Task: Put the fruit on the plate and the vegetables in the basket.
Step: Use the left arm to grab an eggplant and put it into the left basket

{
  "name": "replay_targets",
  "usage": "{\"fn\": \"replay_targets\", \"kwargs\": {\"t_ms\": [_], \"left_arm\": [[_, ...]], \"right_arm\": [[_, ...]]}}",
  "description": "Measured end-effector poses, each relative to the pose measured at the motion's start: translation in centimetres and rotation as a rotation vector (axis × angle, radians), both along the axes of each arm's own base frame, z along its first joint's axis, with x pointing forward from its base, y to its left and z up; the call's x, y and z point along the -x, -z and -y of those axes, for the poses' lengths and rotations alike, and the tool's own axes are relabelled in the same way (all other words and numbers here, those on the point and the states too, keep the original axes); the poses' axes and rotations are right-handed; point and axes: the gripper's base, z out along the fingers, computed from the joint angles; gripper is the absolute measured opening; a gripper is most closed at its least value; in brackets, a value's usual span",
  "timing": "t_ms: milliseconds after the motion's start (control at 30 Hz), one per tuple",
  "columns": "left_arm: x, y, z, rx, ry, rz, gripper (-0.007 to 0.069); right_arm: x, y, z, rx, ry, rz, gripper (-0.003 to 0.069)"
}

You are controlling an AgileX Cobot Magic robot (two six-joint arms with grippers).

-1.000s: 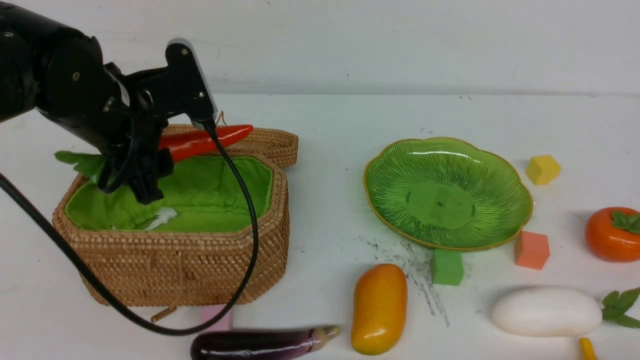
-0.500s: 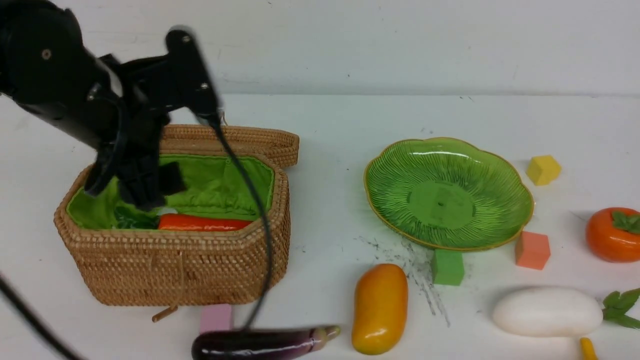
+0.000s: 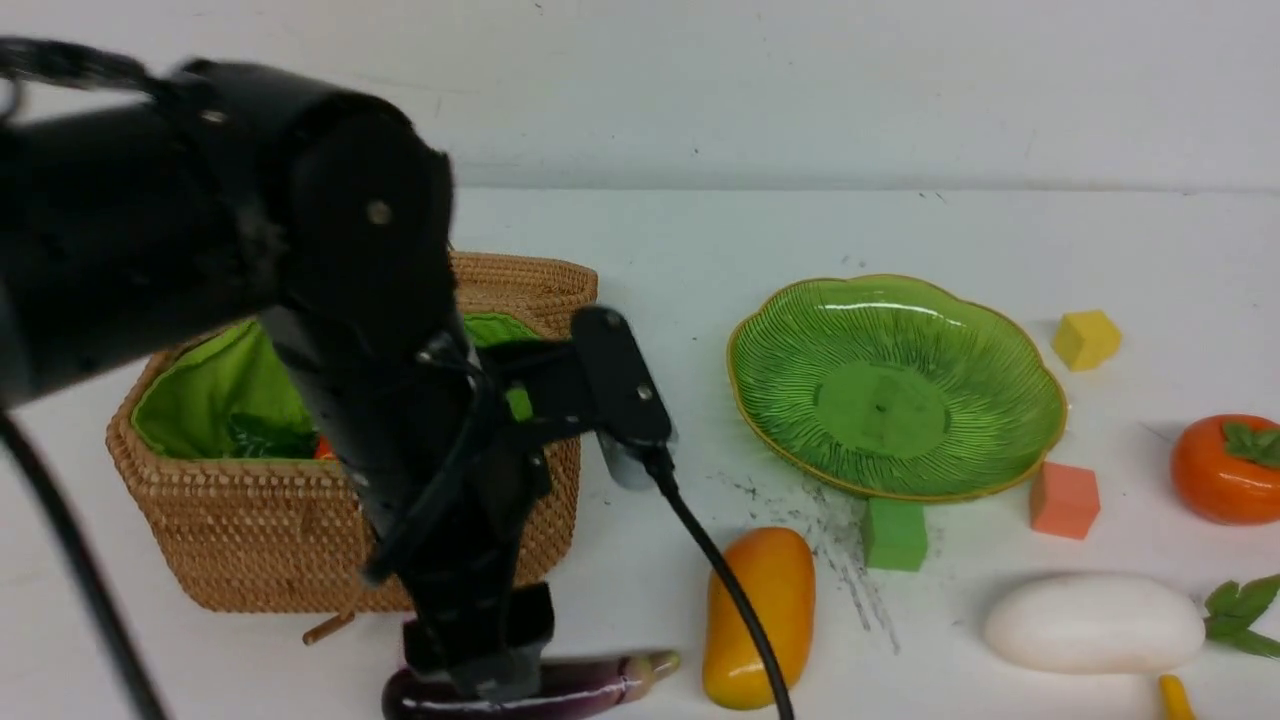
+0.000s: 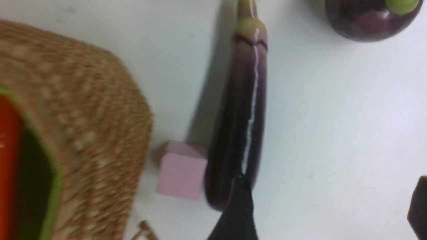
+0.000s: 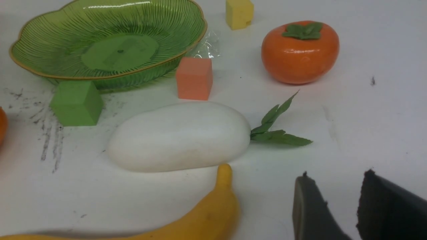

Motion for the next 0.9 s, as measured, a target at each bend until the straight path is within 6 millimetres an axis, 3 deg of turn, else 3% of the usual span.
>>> {"fn": "replay_targets", "kwargs": {"t_ms": [567,900], "left_arm": [[-3.1,5.5,2.3,-0.007,-0.019,-0.014,0.0584],[-4.4,11.1,3.1,-0.107,0.008,-0.113,0.0584]], "right_arm": [[0.0,0.0,0.0,0.0,0.0,0.0,0.0242],[0.0,0.0,0.0,0.0,0.0,0.0,0.0242]]}}
